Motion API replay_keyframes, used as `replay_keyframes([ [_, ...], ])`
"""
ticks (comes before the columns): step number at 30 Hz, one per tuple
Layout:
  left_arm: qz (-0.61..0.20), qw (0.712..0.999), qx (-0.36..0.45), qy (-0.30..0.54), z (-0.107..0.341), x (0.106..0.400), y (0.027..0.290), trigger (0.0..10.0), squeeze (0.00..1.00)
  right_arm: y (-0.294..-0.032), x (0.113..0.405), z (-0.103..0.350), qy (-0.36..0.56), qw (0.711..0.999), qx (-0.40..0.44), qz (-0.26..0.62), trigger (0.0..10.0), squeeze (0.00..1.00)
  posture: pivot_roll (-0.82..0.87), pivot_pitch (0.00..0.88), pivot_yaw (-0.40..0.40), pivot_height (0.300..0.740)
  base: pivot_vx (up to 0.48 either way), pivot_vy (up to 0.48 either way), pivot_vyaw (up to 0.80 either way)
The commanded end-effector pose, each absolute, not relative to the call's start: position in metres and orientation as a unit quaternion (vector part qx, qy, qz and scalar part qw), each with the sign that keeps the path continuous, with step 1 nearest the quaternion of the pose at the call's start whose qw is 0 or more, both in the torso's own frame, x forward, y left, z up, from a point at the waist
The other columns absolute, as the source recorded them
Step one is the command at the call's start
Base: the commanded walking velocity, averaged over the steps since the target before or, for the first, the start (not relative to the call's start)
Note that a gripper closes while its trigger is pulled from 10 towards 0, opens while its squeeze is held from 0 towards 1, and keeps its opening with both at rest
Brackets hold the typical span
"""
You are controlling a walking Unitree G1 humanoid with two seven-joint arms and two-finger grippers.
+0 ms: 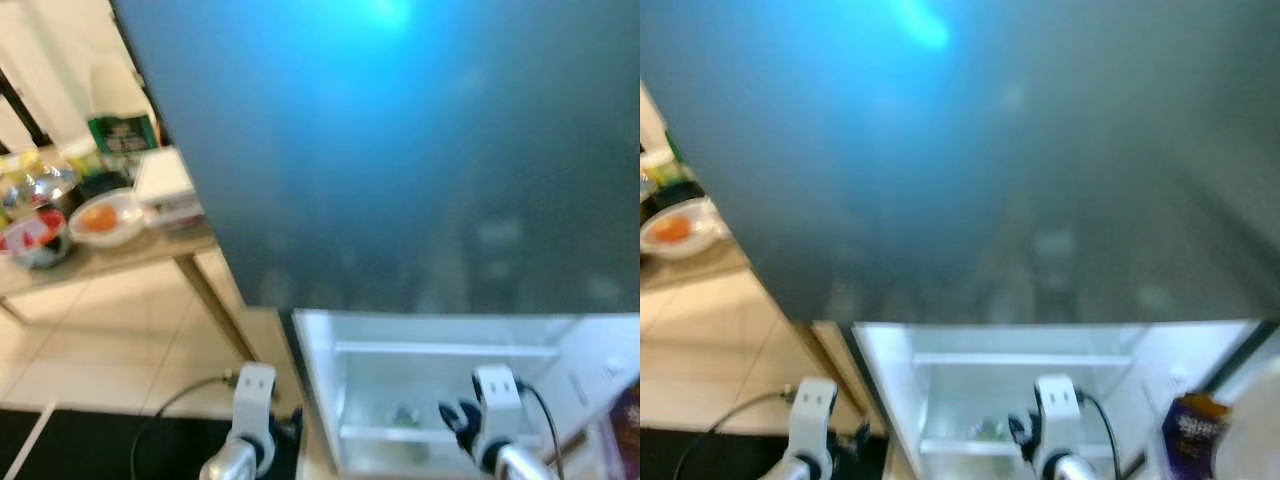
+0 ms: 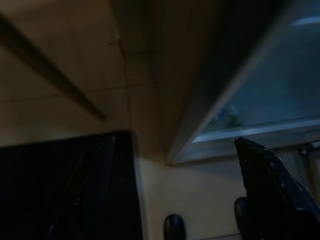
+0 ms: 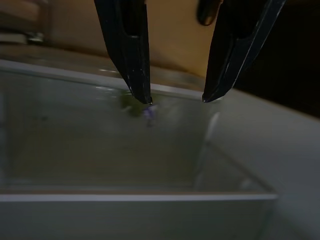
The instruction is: Restocking fridge
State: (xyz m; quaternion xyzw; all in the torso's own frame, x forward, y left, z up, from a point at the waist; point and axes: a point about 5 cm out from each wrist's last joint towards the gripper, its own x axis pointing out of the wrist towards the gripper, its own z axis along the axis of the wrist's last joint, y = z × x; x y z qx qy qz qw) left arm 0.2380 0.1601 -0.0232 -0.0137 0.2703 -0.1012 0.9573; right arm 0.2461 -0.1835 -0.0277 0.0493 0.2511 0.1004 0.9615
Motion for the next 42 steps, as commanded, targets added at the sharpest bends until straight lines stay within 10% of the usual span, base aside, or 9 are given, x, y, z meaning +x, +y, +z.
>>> replay_keyframes([
  [1, -0.091, 0.955, -0.011, 0.282, -0.028, 0.232, 0.166, 10.0, 0.00, -0.179, 0.242, -0.031, 0.257, 0.959, 0.058, 0.102, 10.0, 0.00, 0.03, 0.091, 0.074, 0.734, 0.000, 0.000, 0.00],
  [42, -0.047, 0.945, -0.063, 0.318, -0.047, 0.215, 0.175, 10.0, 0.00, -0.208, 0.211, -0.060, 0.355, 0.934, 0.030, -0.021, 10.0, 0.00, 0.04, 0.091, 0.067, 0.734, 0.000, 0.000, 0.00],
])
